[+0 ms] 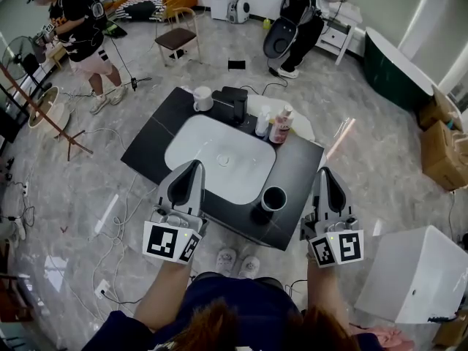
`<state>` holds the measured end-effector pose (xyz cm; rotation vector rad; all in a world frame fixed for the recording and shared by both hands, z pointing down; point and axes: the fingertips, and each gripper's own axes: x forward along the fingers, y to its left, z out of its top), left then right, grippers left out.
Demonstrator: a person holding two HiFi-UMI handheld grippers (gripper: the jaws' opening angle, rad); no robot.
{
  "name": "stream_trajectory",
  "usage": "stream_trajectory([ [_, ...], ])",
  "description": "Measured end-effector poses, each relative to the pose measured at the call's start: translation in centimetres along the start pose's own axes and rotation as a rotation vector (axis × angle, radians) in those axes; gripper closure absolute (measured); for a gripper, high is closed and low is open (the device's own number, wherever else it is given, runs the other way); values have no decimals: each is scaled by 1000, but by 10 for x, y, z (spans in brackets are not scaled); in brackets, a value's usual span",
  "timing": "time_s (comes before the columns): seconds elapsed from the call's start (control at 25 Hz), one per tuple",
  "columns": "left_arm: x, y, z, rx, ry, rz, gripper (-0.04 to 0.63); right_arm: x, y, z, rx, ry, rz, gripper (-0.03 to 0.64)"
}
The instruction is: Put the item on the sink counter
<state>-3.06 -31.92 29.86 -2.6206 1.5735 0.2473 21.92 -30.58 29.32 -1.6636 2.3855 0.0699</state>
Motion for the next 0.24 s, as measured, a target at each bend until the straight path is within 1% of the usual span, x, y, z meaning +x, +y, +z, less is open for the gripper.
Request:
stream_trajectory([
  [0.24, -2, -2, 4, 1, 2, -3, 572, -1, 1, 6, 9, -6, -10, 603],
])
